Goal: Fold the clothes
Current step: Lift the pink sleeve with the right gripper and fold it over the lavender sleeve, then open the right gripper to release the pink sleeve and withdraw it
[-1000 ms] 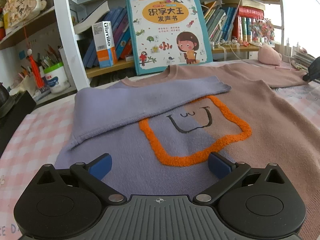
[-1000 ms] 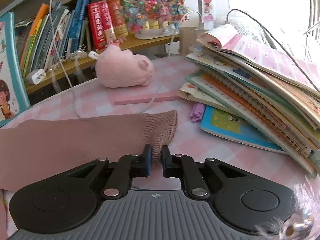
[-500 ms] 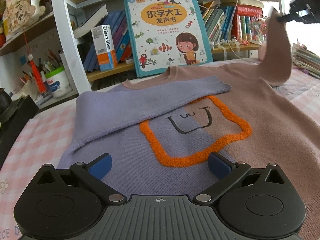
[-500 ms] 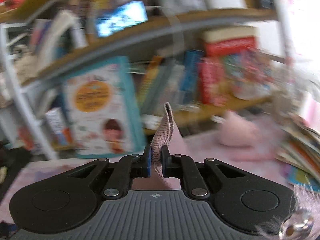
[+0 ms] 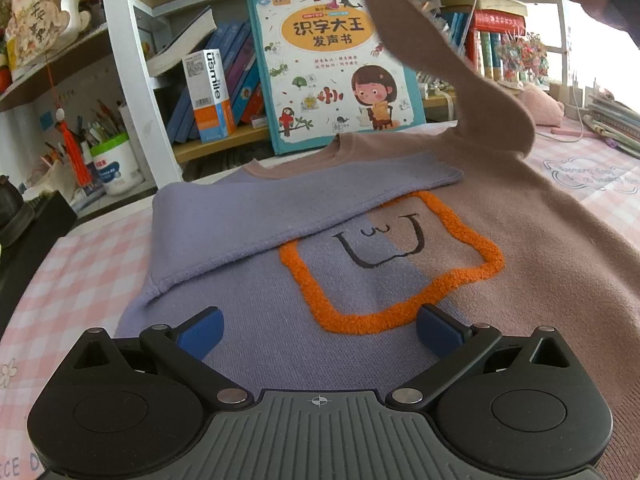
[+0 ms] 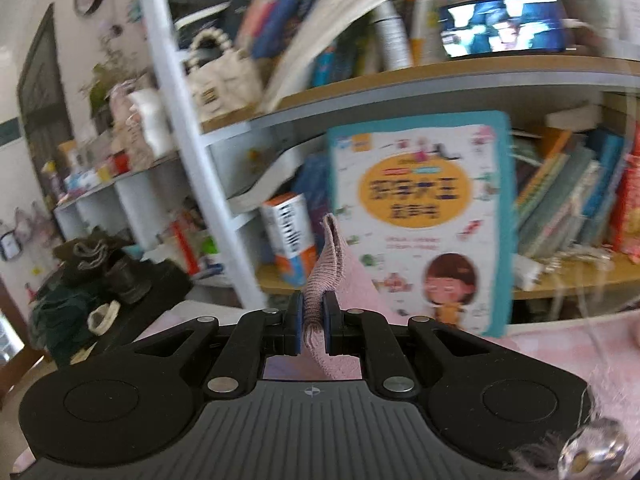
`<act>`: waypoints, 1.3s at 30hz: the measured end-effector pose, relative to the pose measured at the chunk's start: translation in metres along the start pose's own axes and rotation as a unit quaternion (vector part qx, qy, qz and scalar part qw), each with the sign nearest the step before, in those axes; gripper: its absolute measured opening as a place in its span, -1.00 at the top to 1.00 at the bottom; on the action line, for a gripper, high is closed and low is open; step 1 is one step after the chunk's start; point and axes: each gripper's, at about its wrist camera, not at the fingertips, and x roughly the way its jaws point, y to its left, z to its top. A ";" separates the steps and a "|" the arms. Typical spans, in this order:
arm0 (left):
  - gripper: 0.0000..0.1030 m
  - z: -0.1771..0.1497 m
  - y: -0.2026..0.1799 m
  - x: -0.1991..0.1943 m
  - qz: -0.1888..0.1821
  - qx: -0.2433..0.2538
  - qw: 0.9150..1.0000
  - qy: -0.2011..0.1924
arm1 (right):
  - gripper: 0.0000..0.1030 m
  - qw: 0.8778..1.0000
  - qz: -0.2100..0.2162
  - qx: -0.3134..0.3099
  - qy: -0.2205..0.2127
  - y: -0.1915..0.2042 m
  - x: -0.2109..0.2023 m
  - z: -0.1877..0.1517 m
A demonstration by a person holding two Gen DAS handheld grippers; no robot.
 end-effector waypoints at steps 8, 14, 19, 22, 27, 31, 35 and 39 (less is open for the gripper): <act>-1.00 0.000 0.001 0.000 -0.002 -0.003 1.000 0.001 | 0.83 0.998 0.051 0.004 0.028 0.035 0.041 -0.006; -1.00 0.001 0.002 0.001 -0.002 -0.003 1.000 0.001 | 0.83 0.996 0.061 0.005 0.066 0.056 0.081 -0.020; -1.00 0.001 0.002 0.001 -0.003 -0.004 1.000 0.002 | 0.82 0.993 0.054 0.000 0.105 0.067 0.113 -0.041; -1.00 0.001 0.002 0.001 -0.004 -0.005 1.000 0.002 | 0.82 0.991 0.050 -0.010 0.127 0.072 0.128 -0.055; -1.00 0.002 0.004 0.001 -0.008 -0.009 1.000 0.004 | 0.81 0.987 0.056 -0.016 0.152 0.078 0.144 -0.071; -1.00 0.002 0.006 0.001 -0.008 -0.010 1.000 0.005 | 0.62 0.984 0.076 -0.001 0.161 0.076 0.146 -0.076; -1.00 0.002 0.005 0.001 -0.007 -0.008 1.000 0.005 | 0.49 0.982 0.100 0.014 0.158 0.072 0.139 -0.075; -1.00 0.002 0.004 0.001 -0.006 -0.008 1.000 0.005 | 0.45 0.983 0.099 0.022 0.152 0.065 0.127 -0.074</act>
